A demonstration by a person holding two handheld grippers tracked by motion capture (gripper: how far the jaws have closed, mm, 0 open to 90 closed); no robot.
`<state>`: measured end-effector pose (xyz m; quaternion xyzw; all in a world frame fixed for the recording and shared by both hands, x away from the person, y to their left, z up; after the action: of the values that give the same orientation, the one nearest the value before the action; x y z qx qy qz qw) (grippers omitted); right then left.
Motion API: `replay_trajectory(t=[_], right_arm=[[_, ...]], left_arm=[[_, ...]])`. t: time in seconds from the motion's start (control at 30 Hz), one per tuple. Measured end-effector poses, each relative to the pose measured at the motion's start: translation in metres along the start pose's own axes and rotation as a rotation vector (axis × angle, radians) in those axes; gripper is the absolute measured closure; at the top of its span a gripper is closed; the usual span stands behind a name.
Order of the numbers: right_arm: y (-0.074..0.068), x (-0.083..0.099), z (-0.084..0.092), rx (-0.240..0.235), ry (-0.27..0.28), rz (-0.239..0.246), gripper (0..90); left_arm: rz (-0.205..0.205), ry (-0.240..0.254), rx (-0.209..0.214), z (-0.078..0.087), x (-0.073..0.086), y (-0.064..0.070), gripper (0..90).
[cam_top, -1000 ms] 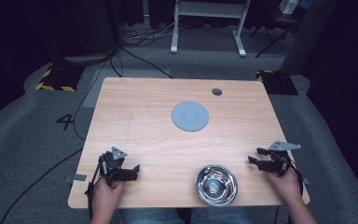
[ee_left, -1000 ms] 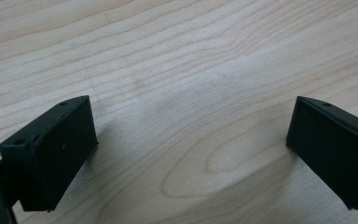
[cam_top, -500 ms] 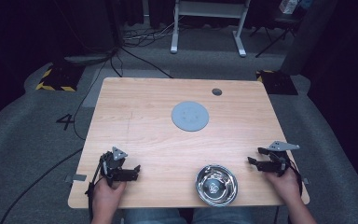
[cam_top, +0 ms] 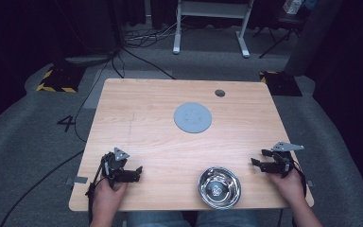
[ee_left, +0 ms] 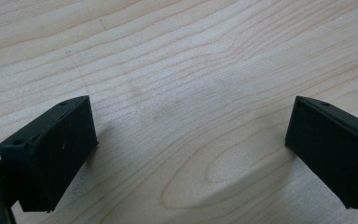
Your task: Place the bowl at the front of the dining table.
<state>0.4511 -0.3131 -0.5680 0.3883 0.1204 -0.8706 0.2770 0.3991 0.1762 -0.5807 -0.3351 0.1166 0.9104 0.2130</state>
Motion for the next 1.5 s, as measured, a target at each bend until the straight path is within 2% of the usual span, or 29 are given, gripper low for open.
replay_trajectory(t=[0.4,0.5,0.57,0.7,0.83,1.13,1.27,1.4,1.5], right_arm=[[0.000,0.001,0.001,-0.002,0.008,0.007,32.5],[-0.002,0.001,0.004,-0.011,-0.007,0.000,38.4],[-0.003,0.000,0.006,-0.015,-0.002,0.000,38.4],[-0.012,-0.007,0.016,-0.026,0.003,0.033,38.4],[-0.019,-0.014,0.025,-0.046,-0.003,0.044,38.4],[-0.033,-0.028,0.043,-0.109,0.003,0.019,38.4],[-0.038,-0.033,0.047,-0.118,0.007,0.030,38.4],[-0.052,-0.041,0.050,-0.145,0.013,0.052,38.3],[-0.057,-0.043,0.049,-0.148,0.014,0.067,38.3]], left_arm=[[0.000,0.000,0.000,0.000,0.000,0.000,1.8],[0.000,0.000,0.000,0.000,0.000,0.000,1.8],[0.000,0.000,0.000,0.000,0.000,0.000,1.8],[0.000,0.000,0.000,0.000,0.000,0.000,1.8],[-0.002,-0.002,0.000,0.000,0.000,0.000,1.8],[0.000,0.000,0.000,0.000,0.000,0.000,1.9],[0.000,0.000,0.000,0.000,0.000,0.000,1.9],[0.001,0.003,-0.002,0.000,0.000,0.000,1.8],[0.001,0.003,-0.002,0.000,0.000,0.000,1.9]])
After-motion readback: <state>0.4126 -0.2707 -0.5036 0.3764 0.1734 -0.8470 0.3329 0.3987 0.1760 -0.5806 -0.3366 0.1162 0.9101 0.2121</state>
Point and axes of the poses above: each handheld gripper's, and its own axes: z roughly backward along the jaws, x roughly out of its underside, y roughly to its right, the point moved 10 cm from there along -z, roughly forward along the jaws, and after that the axes turned 3 degrees about x, right-handed, at the moved point
